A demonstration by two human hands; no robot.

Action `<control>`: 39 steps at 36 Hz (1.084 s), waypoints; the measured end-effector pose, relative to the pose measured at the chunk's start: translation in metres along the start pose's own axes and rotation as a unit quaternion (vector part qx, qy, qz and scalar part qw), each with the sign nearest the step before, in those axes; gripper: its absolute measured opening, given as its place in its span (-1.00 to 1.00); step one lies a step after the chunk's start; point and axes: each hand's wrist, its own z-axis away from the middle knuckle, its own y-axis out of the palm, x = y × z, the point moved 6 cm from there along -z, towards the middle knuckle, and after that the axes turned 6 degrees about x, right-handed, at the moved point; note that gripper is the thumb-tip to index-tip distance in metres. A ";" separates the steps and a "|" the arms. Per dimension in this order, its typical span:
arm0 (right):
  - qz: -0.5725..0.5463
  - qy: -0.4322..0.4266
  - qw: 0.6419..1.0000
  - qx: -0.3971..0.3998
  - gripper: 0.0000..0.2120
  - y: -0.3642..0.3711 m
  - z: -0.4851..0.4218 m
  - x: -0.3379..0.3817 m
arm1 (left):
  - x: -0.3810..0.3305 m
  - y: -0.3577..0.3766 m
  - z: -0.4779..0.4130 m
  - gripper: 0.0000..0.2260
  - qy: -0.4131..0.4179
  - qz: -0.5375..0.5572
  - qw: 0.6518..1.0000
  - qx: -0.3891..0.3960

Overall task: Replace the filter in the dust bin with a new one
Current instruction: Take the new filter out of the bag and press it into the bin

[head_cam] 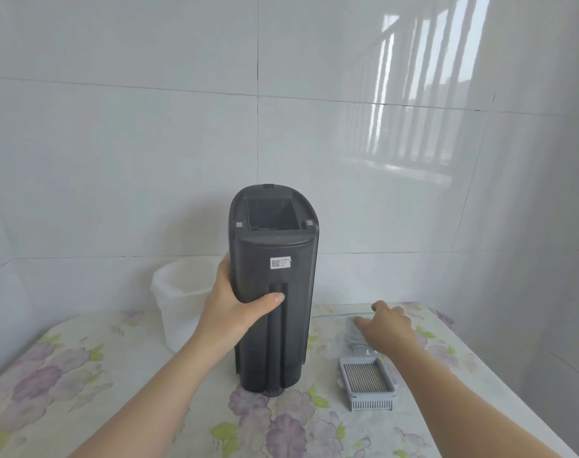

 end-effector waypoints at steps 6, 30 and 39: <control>-0.012 0.052 0.998 0.040 -0.49 0.019 -0.013 -0.016 | 0.001 0.001 0.000 -0.24 0.005 0.001 1.000 0.001; -0.304 0.006 0.948 -0.096 -0.35 -0.016 -0.023 -0.004 | -0.002 0.001 0.002 -0.27 0.012 -0.015 1.000 -0.001; -0.433 0.015 0.898 -0.072 -0.49 -0.035 -0.006 0.006 | -0.007 -0.001 0.004 -0.23 -0.002 -0.014 1.000 0.019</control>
